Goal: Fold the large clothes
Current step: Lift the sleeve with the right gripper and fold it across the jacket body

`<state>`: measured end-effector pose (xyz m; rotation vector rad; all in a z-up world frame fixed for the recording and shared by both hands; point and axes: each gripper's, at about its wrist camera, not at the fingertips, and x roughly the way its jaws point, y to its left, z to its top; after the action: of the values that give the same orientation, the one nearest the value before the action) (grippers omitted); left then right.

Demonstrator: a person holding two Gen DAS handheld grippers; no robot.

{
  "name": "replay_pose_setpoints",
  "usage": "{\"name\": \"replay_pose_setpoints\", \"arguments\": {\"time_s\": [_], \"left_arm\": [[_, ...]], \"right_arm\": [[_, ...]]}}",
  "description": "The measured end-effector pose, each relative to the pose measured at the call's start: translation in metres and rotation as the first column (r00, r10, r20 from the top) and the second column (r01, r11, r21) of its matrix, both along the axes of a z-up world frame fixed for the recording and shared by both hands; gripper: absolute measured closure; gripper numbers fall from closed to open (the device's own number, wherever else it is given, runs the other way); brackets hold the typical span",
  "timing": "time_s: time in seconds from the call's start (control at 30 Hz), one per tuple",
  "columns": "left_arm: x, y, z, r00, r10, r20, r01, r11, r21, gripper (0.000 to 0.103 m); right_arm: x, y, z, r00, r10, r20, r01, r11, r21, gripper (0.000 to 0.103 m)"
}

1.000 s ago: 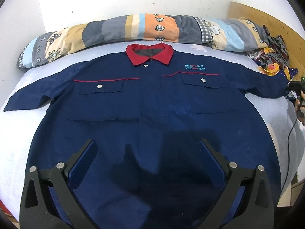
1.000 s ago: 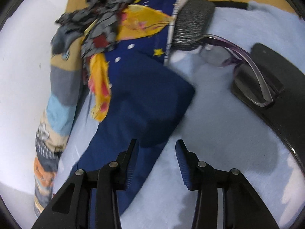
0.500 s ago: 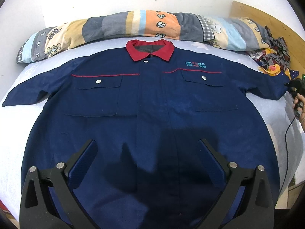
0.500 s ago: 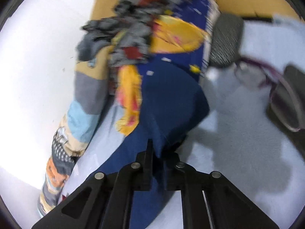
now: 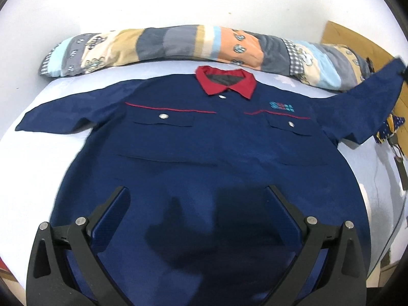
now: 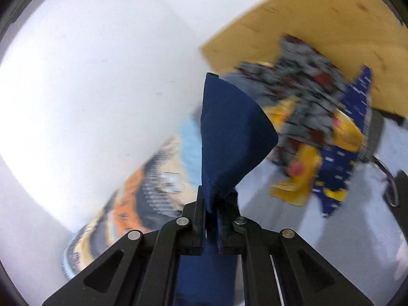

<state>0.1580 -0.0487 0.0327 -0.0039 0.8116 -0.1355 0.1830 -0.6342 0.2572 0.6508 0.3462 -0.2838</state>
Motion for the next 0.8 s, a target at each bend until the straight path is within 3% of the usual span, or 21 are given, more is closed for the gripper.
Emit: {"name": "replay_pose_setpoints", "arguments": {"time_s": [0.27, 0.4, 0.57, 0.67, 0.8], "left_arm": [[-0.001, 0.052, 0.010, 0.996, 0.085, 0.028, -0.083, 0.995, -0.050, 0.000], [-0.006, 0.087, 0.015, 0.990, 0.132, 0.043, -0.129, 0.988, -0.082, 0.000], [-0.009, 0.130, 0.019, 0.975, 0.216, 0.051, -0.209, 0.970, -0.121, 0.000], [-0.012, 0.155, 0.019, 0.964, 0.263, 0.043, -0.254, 0.956, -0.149, 0.000], [-0.016, 0.175, 0.018, 0.952, 0.302, 0.041, -0.292, 0.944, -0.153, 0.000]], "right_arm": [[0.032, 0.167, 0.097, 0.976, 0.215, 0.028, -0.208, 0.966, -0.156, 0.096], [0.054, 0.267, 0.100, 0.940, 0.340, -0.023, -0.336, 0.915, -0.224, 0.096], [0.085, 0.391, 0.060, 0.880, 0.456, -0.130, -0.474, 0.835, -0.280, 0.096], [0.108, 0.465, 0.011, 0.833, 0.505, -0.227, -0.553, 0.780, -0.292, 0.096], [0.134, 0.559, -0.083, 0.758, 0.523, -0.390, -0.642, 0.702, -0.308, 0.096]]}}
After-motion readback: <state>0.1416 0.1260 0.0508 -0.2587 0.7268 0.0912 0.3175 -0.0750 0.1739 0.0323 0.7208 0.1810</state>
